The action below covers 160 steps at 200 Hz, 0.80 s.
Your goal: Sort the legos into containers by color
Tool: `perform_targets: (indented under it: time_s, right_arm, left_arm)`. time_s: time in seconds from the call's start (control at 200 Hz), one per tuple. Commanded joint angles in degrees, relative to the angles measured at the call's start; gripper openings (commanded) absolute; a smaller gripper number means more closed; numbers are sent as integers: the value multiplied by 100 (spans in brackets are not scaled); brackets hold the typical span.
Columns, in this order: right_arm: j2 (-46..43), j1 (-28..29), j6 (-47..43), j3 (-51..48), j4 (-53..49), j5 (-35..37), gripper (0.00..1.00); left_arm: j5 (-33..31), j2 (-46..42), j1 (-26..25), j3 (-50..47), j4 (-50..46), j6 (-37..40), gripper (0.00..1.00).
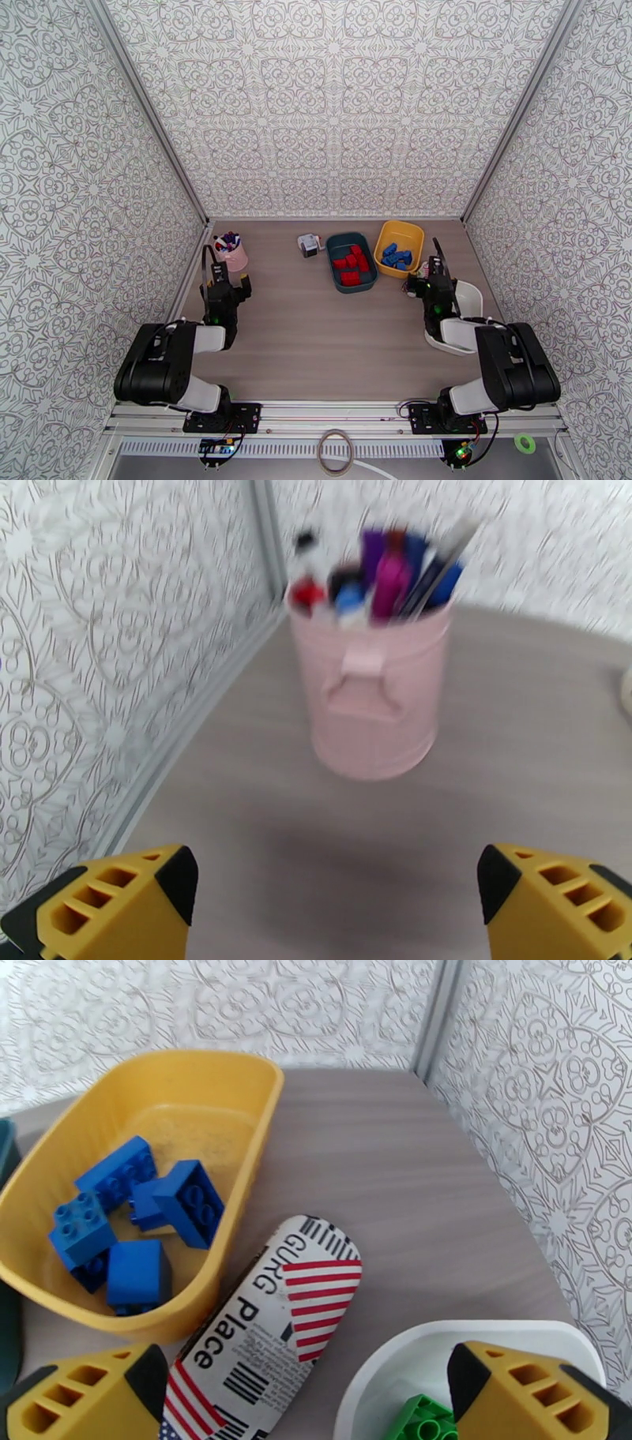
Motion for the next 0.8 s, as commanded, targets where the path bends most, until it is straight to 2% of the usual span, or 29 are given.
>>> perform_targets:
  time_s: [0.0, 0.055, 0.12, 0.175, 0.23, 0.635, 0.795]
  right_arm:
    - [142, -51, -97, -276, 1150, -255, 99]
    - [139, -87, -7, -69, 680, -248, 99]
    - [118, -116, 12, -83, 676, -283, 99]
    - [123, -117, 5, -90, 736, -282, 99]
    - [113, -121, -5, -111, 745, -277, 99]
    - [108, -121, -13, -112, 745, -273, 99]
    - [170, -207, 29, 31, 528, -499, 99]
  left_arm:
    - [216, -16, 89, -193, 693, 23, 99]
    - [204, 130, 125, 39, 529, 68, 99]
    - [368, 6, 198, 494, -578, -69, 99]
    - [407, 101, 254, 381, -169, -60, 99]
    - [418, 22, 247, 433, -421, -113, 99]
    - [394, 59, 244, 414, -301, -69, 99]
    - [394, 67, 244, 423, -311, -73, 99]
